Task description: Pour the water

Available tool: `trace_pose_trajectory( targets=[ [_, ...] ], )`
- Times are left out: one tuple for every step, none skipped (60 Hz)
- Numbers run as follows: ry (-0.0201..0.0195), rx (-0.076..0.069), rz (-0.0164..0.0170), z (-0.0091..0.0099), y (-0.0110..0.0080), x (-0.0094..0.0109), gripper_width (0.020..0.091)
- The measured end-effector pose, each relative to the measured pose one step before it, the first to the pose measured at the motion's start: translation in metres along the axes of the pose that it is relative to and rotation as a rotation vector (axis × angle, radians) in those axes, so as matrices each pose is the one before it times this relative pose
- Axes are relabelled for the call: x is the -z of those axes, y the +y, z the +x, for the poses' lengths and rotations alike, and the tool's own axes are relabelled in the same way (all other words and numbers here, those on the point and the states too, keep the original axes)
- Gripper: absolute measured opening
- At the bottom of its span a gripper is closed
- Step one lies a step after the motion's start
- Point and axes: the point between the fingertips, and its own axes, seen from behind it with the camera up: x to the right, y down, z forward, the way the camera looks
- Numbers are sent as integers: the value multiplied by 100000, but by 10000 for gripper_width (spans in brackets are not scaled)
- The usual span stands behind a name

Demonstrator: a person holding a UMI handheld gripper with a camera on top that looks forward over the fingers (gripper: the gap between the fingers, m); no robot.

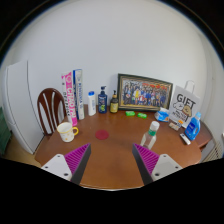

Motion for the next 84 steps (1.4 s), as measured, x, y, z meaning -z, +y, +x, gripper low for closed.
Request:
trace_pose_trajectory(
  targets=[
    [197, -264, 124, 104, 30, 13, 856],
    [156, -441, 388, 126, -6, 5, 855],
    [186, -521, 503, 175, 9, -25, 857],
    [247, -608, 434, 265, 60, -100, 857],
    [367, -599, 272, 334, 122, -127, 857],
    [423, -629, 34, 369, 204, -147, 856],
    [466, -526, -104, 403, 254, -198, 856],
    [456, -398, -272, 410, 271, -227, 855],
    [469, -303, -348, 480, 281, -226, 857],
    [610, -278, -305, 519, 317, -229, 856],
    [1323, -368, -348, 213, 202, -533, 856],
    [664, -305, -307, 634, 315, -335, 855],
    [730, -273, -257, 581, 304, -321, 855],
    [727, -277, -155, 614, 218, -298, 858],
    [699, -288, 29, 628, 171, -341, 859],
    [726, -295, 122, 601, 170, -371, 858],
    [706, -242, 80, 632, 193, -385, 858],
    [750, -191, 64, 654, 207, -441, 857],
    [781, -194, 40, 645, 194, -440, 856],
    [732, -143, 10, 618, 175, -494, 856],
    [640, -106, 12, 586, 202, -508, 858],
    [590, -64, 13, 576, 176, -526, 854],
    [593, -88, 143, 562, 157, -573, 855],
    [623, -133, 262, 555, 148, -609, 856],
    [589, -160, 227, 537, 115, -643, 856],
    [539, -191, 163, 502, 193, -649, 857],
    [449, -199, 134, 440, 154, -663, 856],
    [314, -83, 128, 432, 161, -659, 861],
    [270, -49, 187, 422, 178, -708, 860],
    [245, -75, 199, 413, 146, -719, 858],
    [200, -149, 206, 376, 154, -711, 857],
    [152, -161, 231, 345, 133, -731, 859],
    [1301, -293, 241, -312, 44, -1010, 859],
    [-925, 65, 457, 965, 177, -450, 858],
    [1350, -224, 132, -283, 66, -998, 858],
    [-29, -136, 181, 249, 130, -735, 856],
    [-1316, 23, 356, 787, 154, -441, 857],
    [951, -270, 285, -434, -23, -936, 857],
    [-191, -50, 425, 167, 17, -667, 857],
    [-132, -47, 398, 179, 23, -684, 857],
    [-71, -32, 366, 205, 22, -637, 861],
    [-1204, 97, 461, 777, 76, -364, 860],
    [1184, -158, 267, -384, -21, -886, 860],
    [74, -116, 275, 169, 40, -597, 858],
    [-15, -230, 224, 149, 37, -556, 860],
    [-144, -367, 180, 70, 48, -545, 859],
    [-233, -438, 147, 48, 48, -529, 860],
    [-364, -504, 156, 25, 19, -505, 858],
    [-551, -593, 231, -39, -21, -465, 857],
    [-722, -787, 478, -82, -42, -452, 858],
    [-745, -928, 608, -118, -52, -398, 854],
    [-1902, -734, 734, 387, -57, -73, 846],
    [-881, -560, 665, -153, -21, -352, 839],
    [166, -403, 418, -673, 13, -597, 827],
    [-858, -333, 298, -142, 41, -296, 812],
    [-821, -377, 249, -169, 46, -258, 789],
    [-1837, -262, 313, 356, 14, 79, 765],
    [1211, -47, 157, -653, -63, -526, 745],
    [-123, 26, 302, -56, 19, -180, 723],
    [25, 142, 338, -5, 32, -160, 700],
    [105, 187, 362, -11, 13, -139, 671],
    [125, 224, 370, -1, 8, -114, 639],
    [237, 229, 338, 11, 7, -91, 601],
    [-59, 233, 401, -88, -10, -66, 563],
    [110, -16, 930, -29, -151, -35, 558],
    [-177, -18, 451, 147, 125, 69, 556],
    [457, 167, 269, -205, -46, -157, 545],
    [199, 185, 196, -55, -46, -7, 540],
    [82, 137, 269, 12, -35, -24, 535],
    [-22, 190, 330, 11, -38, -28, 515],
    [57, 217, 142, 33, -6, 17, 513],
    [7, 44, 203, 12, -17, -5, 509],
    [28, 48, 63, 8, -2, 4, 499],
    [117, -95, 28, 1, 7, 8, 496],
    [70, -146, -44, -1, 6, 2, 495],
    [133, -58, -44, 7, -15, 7, 492],
    [-83, 202, 201, 65, 65, 24, 481],
    [-90, 410, 116, -28, -47, -21, 480],
    [-100, 628, -20, -20, -25, -33, 480],
    [38, 720, 301, -54, 25, -22, 460],
    [-65, 785, -137, 13, 8, -56, 460],
    [-38, 720, -175, 6, 14, -51, 442],
    [211, 661, -358, 29, 39, -57, 440],
    [329, 561, -720, 23, 72, -41, 422]
  ],
)
